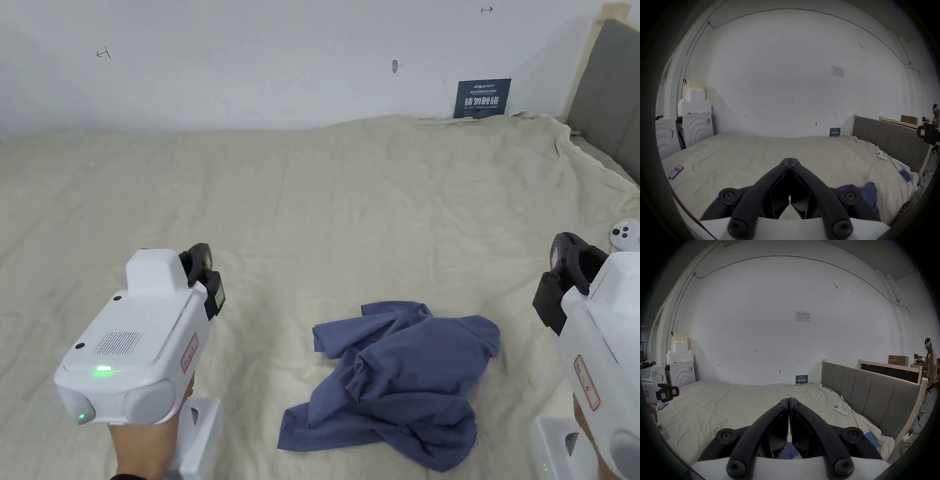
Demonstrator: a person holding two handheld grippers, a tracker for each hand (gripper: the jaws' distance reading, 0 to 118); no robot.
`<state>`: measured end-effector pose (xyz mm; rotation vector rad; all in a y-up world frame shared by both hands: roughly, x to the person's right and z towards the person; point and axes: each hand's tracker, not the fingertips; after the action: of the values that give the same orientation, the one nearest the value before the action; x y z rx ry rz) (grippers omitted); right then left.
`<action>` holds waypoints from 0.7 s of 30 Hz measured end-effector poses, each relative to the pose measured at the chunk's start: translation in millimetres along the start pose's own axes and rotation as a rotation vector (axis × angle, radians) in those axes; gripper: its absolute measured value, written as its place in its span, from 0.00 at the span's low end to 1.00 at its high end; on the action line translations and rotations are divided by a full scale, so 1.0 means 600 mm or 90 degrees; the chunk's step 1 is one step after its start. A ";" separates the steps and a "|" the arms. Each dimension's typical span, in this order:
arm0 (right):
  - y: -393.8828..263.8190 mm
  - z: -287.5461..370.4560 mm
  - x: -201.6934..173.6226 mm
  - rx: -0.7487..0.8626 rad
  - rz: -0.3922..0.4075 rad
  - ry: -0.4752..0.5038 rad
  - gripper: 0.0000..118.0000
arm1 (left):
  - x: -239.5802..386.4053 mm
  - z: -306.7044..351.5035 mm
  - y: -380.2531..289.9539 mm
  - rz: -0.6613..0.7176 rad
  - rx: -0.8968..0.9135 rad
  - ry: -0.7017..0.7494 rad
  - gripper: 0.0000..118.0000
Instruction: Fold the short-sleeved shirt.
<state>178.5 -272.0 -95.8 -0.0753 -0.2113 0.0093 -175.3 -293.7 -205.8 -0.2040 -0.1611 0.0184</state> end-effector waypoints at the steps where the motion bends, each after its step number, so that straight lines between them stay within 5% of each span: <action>1: 0.000 0.000 -0.001 -0.001 -0.001 0.001 0.00 | 0.000 -0.006 0.002 0.004 -0.028 -0.017 0.00; 18: -0.025 -0.007 -0.003 -0.038 -0.002 0.005 0.00 | 0.054 -0.084 -0.178 0.080 -0.463 -0.115 0.00; 21: -0.031 -0.008 0.000 -0.049 -0.004 0.004 0.00 | 0.060 -0.091 -0.209 0.089 -0.512 -0.112 0.19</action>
<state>179.4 -290.7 -99.4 -0.1509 -0.2055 -0.0051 -131.0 -425.9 -227.2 -1.0173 -0.3242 0.1120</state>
